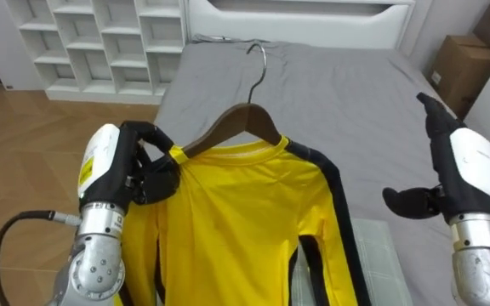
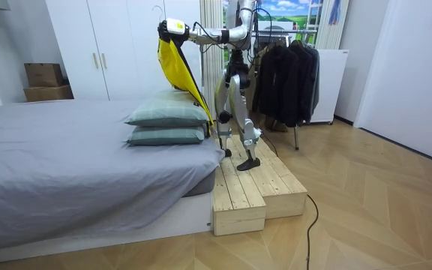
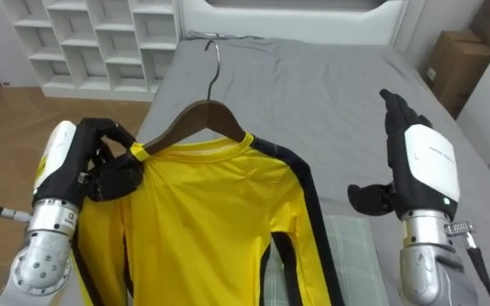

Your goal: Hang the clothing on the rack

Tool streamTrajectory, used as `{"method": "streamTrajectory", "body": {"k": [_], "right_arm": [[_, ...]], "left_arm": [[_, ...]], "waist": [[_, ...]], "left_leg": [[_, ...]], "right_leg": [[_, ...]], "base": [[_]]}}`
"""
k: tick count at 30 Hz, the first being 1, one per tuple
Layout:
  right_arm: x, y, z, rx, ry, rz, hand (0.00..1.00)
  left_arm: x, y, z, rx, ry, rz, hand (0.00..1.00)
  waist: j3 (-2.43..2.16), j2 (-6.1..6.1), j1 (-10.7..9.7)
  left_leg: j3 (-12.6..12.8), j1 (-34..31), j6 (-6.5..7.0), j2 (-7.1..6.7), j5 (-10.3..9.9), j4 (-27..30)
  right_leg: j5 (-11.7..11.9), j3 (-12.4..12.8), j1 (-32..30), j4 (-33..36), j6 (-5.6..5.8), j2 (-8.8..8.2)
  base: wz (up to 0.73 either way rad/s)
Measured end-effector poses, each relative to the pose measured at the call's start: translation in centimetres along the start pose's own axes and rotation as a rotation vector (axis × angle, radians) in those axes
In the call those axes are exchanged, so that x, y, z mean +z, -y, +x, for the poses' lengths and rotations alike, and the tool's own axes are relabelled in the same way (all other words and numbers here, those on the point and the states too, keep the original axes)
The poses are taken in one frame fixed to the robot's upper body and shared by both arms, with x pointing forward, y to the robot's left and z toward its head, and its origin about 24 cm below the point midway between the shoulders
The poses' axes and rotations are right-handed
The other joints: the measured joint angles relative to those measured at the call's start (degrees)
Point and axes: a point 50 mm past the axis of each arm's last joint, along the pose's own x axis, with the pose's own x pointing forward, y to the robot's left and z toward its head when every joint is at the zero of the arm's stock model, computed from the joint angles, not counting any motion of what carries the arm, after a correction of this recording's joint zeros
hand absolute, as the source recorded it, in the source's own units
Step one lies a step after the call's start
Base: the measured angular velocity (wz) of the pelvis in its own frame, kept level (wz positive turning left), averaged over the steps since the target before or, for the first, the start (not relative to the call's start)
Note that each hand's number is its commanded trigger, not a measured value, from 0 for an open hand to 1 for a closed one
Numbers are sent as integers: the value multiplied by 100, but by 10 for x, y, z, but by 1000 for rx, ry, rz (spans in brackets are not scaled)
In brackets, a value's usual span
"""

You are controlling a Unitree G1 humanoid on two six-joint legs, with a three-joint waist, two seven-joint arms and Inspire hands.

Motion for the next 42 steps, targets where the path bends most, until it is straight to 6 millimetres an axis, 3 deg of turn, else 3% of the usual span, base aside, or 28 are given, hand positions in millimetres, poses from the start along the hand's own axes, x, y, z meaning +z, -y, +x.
{"method": "streamTrajectory", "body": {"k": [12, 33, 37, 42], "right_arm": [[2, -2, 3, 60, 2, 29, 0], [2, -4, 3, 110, 5, 25, 0], [3, -7, 3, 139, 8, 24, 0], [14, -16, 1, 189, 55, 2, 0]], "left_arm": [[18, -3, 1, 8, 80, 18, 100], [31, -6, 1, 26, 133, -3, 100], [33, -5, 0, 25, 149, 33, 100], [51, -2, -3, 9, 243, 108, 100]], "waist": [[4, -16, -48], [12, -73, -47], [14, -139, -45], [12, -204, 34]], "left_leg": [[-4, -4, -1, 5, 1, 16], [-66, -52, -1, 4, 1, 27], [-66, -52, -1, 1, 1, 26], [-84, -63, -1, -9, 1, 23]], "right_leg": [[-1, -24, 8, 4, -1, -15], [-14, -101, 1, -5, 4, -43], [-16, -89, 1, 0, 6, -44], [-18, -102, 0, -7, 9, -52]], "base": [[0], [0], [0], [1]]}}
